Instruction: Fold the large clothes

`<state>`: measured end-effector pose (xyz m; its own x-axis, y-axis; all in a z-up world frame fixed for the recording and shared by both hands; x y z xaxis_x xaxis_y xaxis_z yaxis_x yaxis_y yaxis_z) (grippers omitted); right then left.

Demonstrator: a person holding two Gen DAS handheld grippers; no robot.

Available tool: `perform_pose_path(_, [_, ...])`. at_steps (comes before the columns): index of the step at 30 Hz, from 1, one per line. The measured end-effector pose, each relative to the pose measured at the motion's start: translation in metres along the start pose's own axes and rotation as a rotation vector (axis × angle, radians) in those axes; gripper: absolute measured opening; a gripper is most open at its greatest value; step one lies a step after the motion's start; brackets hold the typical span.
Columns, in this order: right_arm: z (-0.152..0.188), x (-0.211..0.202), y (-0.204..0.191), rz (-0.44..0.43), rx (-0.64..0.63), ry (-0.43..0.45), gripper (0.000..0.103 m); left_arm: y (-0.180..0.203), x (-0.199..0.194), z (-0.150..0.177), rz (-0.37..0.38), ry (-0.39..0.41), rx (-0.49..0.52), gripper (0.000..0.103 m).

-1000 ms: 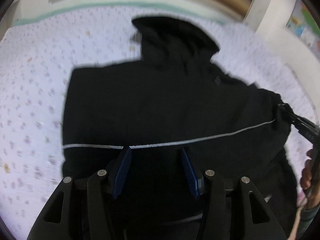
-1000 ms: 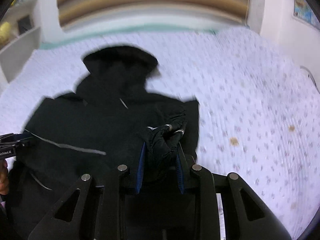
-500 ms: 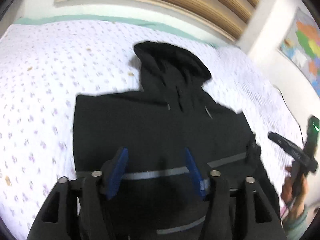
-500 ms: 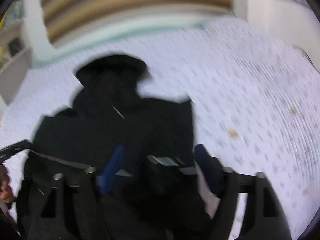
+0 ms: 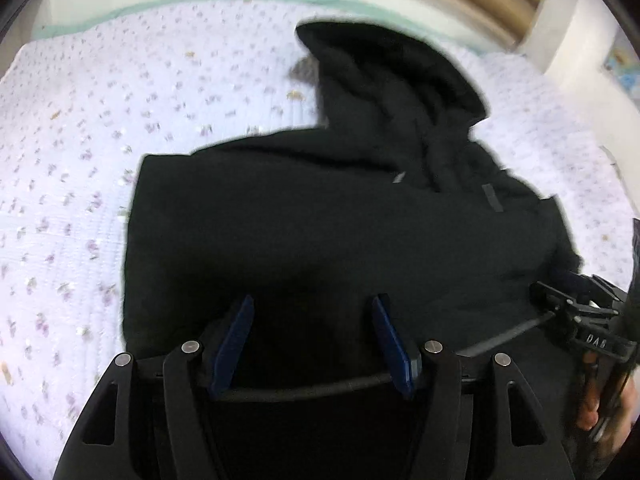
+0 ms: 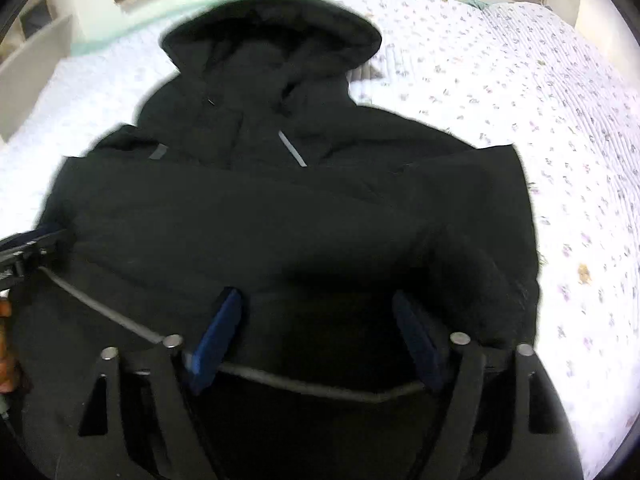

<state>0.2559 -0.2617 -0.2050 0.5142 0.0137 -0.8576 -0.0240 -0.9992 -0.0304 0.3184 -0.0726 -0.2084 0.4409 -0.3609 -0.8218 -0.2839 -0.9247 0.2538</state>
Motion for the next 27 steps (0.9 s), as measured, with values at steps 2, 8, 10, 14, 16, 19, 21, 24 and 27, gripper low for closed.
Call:
perform_pose_path(2, [0.008, -0.031, -0.005, -0.019, -0.031, 0.065, 0.076, 0.003, -0.032, 0.008, 0.093, 0.055, 0.003, 0.063])
perform_pose_path(8, [0.053, -0.051, 0.008, 0.1, -0.113, 0.083, 0.076, -0.029, -0.03, 0.049, 0.097, 0.024, -0.048, 0.063])
perform_pose_path(10, [0.073, -0.03, 0.013, 0.06, -0.109, 0.105, 0.077, -0.031, -0.023, 0.057, 0.099, 0.072, -0.022, 0.063])
perform_pose_path(14, [0.076, -0.037, 0.016, 0.069, -0.077, 0.163, 0.077, -0.029, -0.028, 0.06, 0.076, 0.133, -0.002, 0.063])
perform_pose_path(16, [0.079, -0.039, 0.017, 0.078, -0.081, 0.171, 0.077, -0.031, -0.029, 0.059, 0.08, 0.136, -0.007, 0.063])
perform_pose_path(19, [0.089, -0.051, 0.016, 0.087, -0.078, 0.182, 0.077, -0.028, -0.03, 0.058, 0.067, 0.146, 0.004, 0.063])
perform_pose_path(21, [0.092, -0.055, 0.014, 0.098, -0.082, 0.194, 0.077, -0.028, -0.024, 0.054, 0.06, 0.159, 0.013, 0.063])
perform_pose_path(24, [0.088, -0.051, 0.014, 0.102, -0.081, 0.211, 0.078, -0.026, -0.028, 0.057, 0.064, 0.182, 0.018, 0.063])
perform_pose_path(27, [0.092, -0.054, 0.019, 0.091, -0.059, 0.225, 0.081, -0.027, -0.028, 0.061, 0.066, 0.179, 0.01, 0.063])
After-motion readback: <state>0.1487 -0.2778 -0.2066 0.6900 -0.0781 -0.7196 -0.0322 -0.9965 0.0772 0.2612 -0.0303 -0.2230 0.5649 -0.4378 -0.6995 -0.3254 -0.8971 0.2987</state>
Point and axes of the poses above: each gripper's, at about its wrist camera, not at the fingertips, and x roughly the way its jaws point, y to its right, z to its underside, the point moved 8 cm from there along x, roughly the way its jaws point, and after that the axes turned 5 degrees about -x, right-handed, at the moved point
